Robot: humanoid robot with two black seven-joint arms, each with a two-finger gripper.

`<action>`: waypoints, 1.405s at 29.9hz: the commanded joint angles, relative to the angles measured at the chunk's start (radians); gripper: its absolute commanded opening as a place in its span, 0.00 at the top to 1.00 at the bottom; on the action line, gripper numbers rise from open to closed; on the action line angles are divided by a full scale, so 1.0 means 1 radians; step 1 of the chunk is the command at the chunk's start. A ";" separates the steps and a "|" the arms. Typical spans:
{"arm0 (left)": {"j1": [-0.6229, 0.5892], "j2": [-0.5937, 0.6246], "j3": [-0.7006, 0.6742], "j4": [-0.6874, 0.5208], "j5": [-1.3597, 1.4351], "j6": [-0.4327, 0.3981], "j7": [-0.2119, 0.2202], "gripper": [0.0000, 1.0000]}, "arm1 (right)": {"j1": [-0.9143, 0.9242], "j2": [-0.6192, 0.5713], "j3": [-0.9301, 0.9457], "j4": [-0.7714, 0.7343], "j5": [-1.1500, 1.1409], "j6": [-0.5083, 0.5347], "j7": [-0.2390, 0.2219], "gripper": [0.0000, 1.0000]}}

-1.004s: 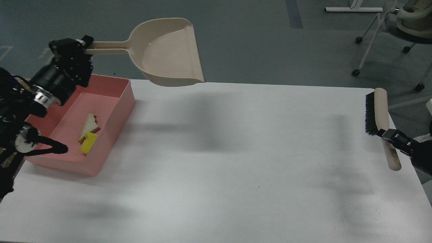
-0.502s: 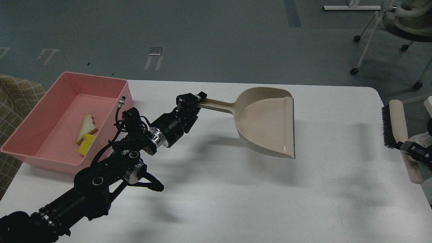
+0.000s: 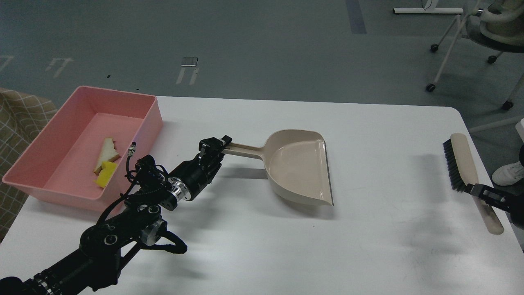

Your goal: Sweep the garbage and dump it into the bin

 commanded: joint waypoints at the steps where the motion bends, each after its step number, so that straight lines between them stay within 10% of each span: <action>1: 0.004 0.007 -0.002 -0.008 -0.001 0.021 -0.002 0.76 | 0.006 0.005 -0.021 0.002 -0.001 0.000 0.000 0.82; 3: 0.004 0.007 -0.002 -0.008 -0.001 0.023 -0.002 0.61 | 0.008 0.007 -0.030 0.000 -0.001 0.000 0.000 0.82; 10: 0.002 0.007 -0.002 -0.010 -0.001 0.023 -0.002 0.57 | 0.011 0.016 -0.046 0.002 -0.001 0.000 0.000 0.81; 13: 0.001 0.007 -0.007 -0.010 -0.006 0.023 0.001 0.30 | 0.012 0.025 -0.052 0.000 -0.001 0.000 0.000 0.78; 17: 0.001 0.028 -0.016 -0.032 -0.013 0.023 0.007 0.19 | 0.012 0.032 -0.052 -0.001 -0.001 0.000 0.000 0.71; 42: -0.007 0.191 -0.062 -0.190 -0.059 0.023 0.019 0.11 | 0.023 0.088 0.227 0.028 0.007 0.000 -0.003 0.03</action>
